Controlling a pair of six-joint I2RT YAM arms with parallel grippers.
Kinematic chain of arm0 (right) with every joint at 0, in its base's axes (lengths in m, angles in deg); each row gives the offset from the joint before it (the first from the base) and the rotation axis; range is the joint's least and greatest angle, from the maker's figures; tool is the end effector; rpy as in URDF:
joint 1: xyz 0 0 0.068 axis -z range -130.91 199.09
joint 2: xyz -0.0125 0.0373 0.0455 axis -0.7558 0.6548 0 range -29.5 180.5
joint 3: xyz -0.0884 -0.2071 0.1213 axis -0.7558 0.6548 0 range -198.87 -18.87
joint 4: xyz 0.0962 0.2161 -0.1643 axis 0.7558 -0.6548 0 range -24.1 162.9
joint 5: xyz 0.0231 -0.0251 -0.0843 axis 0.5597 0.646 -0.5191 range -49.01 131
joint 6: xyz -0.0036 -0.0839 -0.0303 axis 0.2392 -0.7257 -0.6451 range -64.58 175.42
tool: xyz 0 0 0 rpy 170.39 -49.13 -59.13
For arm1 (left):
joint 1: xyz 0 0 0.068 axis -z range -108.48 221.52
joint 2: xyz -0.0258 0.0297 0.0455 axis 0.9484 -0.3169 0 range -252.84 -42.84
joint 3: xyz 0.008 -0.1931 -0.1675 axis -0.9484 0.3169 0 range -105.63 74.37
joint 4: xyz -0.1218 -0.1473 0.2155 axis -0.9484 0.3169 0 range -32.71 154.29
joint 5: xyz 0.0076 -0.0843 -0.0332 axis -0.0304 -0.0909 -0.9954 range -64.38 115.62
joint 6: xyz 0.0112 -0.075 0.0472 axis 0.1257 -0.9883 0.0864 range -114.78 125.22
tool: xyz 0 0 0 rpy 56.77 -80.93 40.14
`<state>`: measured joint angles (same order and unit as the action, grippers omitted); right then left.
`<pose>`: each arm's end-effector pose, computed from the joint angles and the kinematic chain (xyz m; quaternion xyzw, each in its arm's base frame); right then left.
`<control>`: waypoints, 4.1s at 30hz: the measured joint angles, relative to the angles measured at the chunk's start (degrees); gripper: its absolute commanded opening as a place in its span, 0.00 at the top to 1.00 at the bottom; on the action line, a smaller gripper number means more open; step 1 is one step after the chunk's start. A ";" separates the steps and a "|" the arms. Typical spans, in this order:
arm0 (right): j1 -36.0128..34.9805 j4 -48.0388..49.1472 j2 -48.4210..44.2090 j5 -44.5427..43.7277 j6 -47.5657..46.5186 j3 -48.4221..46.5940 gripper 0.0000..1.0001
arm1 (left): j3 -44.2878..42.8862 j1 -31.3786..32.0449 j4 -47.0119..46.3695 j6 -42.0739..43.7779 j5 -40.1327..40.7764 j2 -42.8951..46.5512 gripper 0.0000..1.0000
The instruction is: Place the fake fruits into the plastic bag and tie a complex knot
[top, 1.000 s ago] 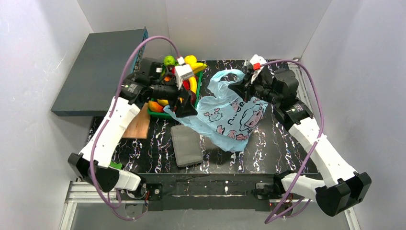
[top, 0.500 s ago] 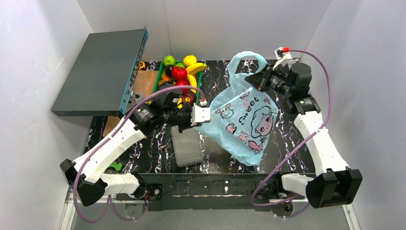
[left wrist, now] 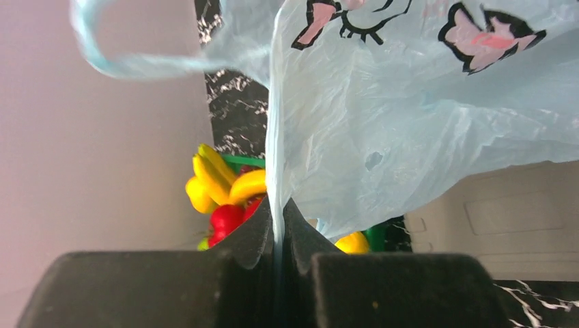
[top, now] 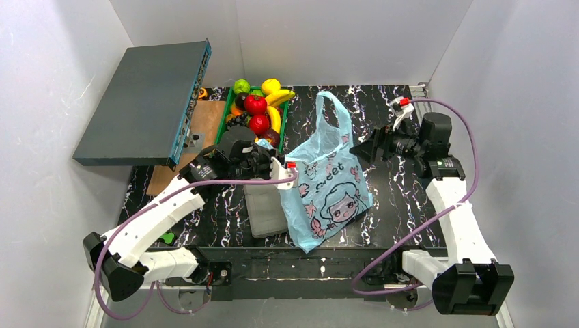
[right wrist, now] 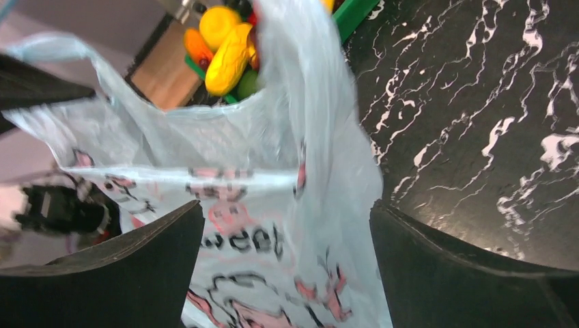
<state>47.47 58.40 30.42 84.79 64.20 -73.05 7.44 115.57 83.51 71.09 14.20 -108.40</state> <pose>0.2960 0.0634 0.3136 -0.1654 0.7730 0.3527 0.5007 0.2246 -0.2391 0.3404 0.7172 0.4376 0.0191 0.5420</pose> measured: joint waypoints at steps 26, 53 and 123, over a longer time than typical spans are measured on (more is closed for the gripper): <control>-24.13 -15.17 31.36 -6.62 -32.89 -48.43 0.02 | 3.17 9.70 -2.40 34.14 -11.58 5.51 1.00; -25.11 -41.46 45.94 -11.89 -20.92 -58.36 0.99 | 6.58 13.07 0.02 32.22 -5.35 10.73 1.00; 7.63 -25.83 -0.22 15.93 -10.08 -24.35 0.99 | 11.04 -7.23 3.41 -41.29 -10.01 -4.09 0.09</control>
<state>55.09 32.57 30.21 100.72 54.12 -97.40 18.48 108.34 86.92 29.80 4.19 -112.48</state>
